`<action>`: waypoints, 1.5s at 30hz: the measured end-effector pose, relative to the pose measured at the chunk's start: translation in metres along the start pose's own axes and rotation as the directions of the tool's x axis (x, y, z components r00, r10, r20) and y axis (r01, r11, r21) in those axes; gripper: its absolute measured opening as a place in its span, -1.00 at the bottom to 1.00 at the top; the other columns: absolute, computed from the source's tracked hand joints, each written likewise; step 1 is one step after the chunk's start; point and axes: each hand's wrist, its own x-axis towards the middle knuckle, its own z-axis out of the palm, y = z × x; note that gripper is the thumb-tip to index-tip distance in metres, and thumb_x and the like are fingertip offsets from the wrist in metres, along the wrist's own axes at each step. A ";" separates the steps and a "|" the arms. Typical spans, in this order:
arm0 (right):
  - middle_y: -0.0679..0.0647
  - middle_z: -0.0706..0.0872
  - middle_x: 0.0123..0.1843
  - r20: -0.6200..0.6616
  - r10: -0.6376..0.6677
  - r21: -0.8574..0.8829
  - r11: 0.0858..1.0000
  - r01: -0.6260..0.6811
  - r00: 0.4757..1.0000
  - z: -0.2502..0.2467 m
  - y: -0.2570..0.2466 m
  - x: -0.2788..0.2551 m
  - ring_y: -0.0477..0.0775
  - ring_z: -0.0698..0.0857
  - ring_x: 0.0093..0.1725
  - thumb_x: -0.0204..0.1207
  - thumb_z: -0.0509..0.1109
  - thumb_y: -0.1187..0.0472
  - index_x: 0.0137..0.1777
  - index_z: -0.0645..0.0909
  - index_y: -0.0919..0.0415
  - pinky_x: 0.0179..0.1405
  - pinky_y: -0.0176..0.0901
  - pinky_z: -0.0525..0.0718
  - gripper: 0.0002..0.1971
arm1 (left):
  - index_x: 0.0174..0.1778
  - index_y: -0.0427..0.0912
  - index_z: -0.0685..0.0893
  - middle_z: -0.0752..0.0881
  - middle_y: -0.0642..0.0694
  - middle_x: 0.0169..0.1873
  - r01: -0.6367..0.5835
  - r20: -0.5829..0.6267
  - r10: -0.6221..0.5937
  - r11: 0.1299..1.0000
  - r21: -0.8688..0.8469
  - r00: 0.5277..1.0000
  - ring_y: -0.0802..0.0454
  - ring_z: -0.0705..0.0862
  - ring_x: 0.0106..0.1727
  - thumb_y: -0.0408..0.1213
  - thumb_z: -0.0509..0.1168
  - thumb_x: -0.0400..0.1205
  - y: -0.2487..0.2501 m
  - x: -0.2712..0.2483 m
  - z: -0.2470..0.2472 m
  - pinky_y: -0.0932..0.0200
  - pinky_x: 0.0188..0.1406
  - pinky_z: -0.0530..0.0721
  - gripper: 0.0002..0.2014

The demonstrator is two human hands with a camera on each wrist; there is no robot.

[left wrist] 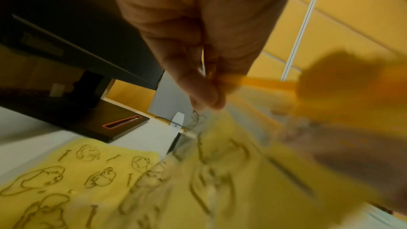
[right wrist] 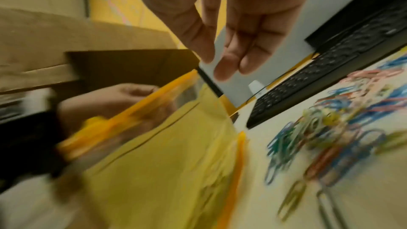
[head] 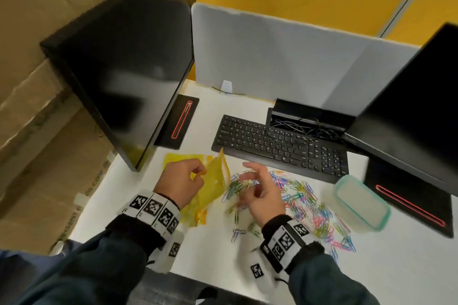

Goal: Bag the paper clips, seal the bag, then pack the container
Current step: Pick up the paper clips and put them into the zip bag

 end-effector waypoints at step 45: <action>-0.06 0.76 0.00 0.088 -0.028 -0.079 0.996 0.035 0.996 -0.033 -0.045 0.003 -0.02 0.77 -0.01 0.47 0.31 0.48 0.06 0.70 -0.01 -0.05 -0.06 0.78 -0.63 | -0.33 -0.22 0.77 0.75 -0.13 -0.15 -0.379 0.142 0.366 0.922 0.076 0.920 -0.08 0.72 -0.13 -0.37 0.52 0.34 0.029 -0.010 0.016 0.00 -0.03 0.70 -0.94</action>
